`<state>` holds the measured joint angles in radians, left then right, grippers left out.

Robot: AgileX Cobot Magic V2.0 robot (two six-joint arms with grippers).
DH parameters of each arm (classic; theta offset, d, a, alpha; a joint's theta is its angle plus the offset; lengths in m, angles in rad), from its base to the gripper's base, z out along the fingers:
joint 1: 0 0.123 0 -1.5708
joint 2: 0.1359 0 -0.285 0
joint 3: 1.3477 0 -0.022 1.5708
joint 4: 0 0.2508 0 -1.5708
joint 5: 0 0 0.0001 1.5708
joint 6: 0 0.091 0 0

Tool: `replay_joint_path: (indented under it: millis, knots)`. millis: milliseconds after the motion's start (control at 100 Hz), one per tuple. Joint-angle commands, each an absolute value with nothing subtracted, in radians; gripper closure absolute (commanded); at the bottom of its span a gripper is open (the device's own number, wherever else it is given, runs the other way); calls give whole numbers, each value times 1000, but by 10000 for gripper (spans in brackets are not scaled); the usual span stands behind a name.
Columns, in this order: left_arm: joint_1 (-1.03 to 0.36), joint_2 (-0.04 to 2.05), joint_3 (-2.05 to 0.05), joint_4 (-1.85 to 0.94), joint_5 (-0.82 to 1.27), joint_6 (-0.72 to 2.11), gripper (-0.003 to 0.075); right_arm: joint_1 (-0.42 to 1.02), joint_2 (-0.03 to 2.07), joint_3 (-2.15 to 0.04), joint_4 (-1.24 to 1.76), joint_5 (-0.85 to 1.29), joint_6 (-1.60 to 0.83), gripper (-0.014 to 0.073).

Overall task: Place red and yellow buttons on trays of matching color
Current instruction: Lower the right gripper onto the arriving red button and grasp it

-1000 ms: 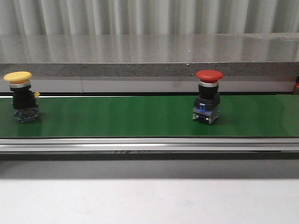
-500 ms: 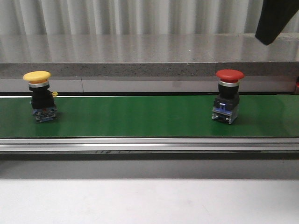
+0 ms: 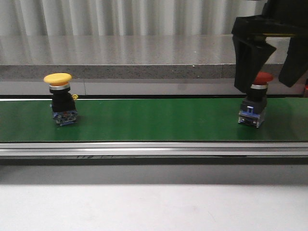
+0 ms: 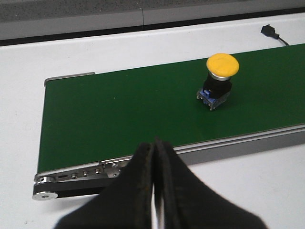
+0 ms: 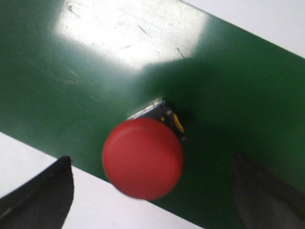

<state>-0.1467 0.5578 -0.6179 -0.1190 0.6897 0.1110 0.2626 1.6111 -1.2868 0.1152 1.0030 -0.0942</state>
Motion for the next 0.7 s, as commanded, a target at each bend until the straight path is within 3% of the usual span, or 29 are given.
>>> replay_joint_path:
  millis: [0,70,190,290,480,690]
  knots:
    - [-153,560,-644,-127,630,113,740,261,1591,-1320,124,959,-111,-16]
    - [-153,560,-644,-127,628,113,740,261,1598,-1320,124,957,-111,82]
    - [-153,560,-644,-127,628,113,740,261,1597,-1320,124,957,-111,322]
    - [-153,560,-644,-127,628,113,740,261,1595,-1320,119,952,-111,442]
    - [-153,560,-644,-127,628,113,740,230,1563,-1320,118,948,-53,475]
    - [-153,560,-644,-127,628,113,740,98,1477,-1320,118,947,0,475]
